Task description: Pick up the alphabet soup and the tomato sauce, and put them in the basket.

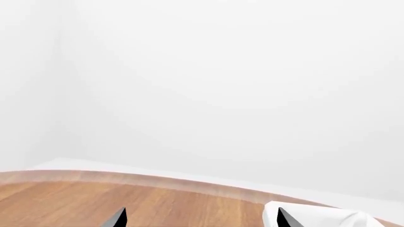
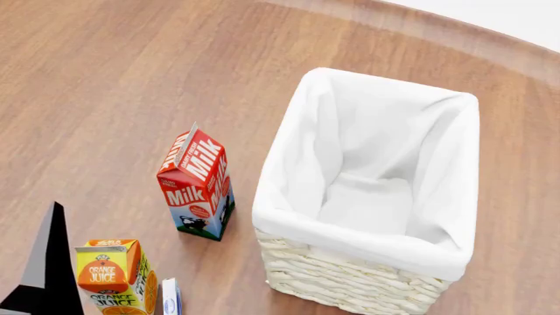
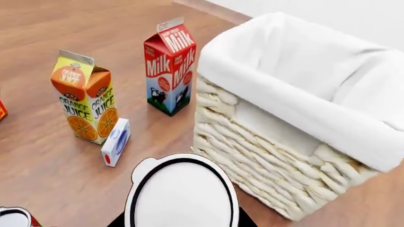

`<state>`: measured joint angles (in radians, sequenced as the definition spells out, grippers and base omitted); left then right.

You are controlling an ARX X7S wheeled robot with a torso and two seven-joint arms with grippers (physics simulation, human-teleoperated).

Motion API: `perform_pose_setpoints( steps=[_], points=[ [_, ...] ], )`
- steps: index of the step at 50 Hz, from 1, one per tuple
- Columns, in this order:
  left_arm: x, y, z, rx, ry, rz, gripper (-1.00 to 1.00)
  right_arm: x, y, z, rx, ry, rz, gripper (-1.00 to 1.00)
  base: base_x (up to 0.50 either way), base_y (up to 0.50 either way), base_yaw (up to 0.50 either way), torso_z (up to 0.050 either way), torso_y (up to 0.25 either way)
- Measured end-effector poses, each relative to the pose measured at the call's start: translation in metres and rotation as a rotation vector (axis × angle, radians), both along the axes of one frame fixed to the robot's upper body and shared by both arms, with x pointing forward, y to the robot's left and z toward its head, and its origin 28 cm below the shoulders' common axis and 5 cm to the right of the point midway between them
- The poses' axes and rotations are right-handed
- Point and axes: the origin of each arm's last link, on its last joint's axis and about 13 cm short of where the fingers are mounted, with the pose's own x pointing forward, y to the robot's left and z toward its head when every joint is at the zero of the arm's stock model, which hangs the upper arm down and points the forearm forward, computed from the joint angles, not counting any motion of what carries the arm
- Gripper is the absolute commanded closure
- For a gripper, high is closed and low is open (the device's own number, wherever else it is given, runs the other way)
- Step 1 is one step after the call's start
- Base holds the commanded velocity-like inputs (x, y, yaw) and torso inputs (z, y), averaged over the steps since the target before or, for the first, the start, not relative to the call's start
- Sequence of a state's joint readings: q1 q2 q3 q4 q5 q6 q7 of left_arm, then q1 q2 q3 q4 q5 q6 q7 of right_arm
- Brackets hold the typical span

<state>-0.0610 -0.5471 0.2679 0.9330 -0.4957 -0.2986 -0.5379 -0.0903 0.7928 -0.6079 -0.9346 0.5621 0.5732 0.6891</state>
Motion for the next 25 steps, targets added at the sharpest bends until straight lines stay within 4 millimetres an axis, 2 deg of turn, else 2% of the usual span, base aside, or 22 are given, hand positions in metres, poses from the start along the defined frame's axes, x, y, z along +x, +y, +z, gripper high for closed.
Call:
perform_pose_setpoints(
  steps=[25],
  points=[
    [0.0, 0.001, 0.0, -0.009, 0.005, 0.0, -1.0, 0.009, -0.005, 0.036, 0.041, -0.229, -0.062, 1.0, 0.0, 0.0, 0.0, 0.0, 0.0]
  ],
)
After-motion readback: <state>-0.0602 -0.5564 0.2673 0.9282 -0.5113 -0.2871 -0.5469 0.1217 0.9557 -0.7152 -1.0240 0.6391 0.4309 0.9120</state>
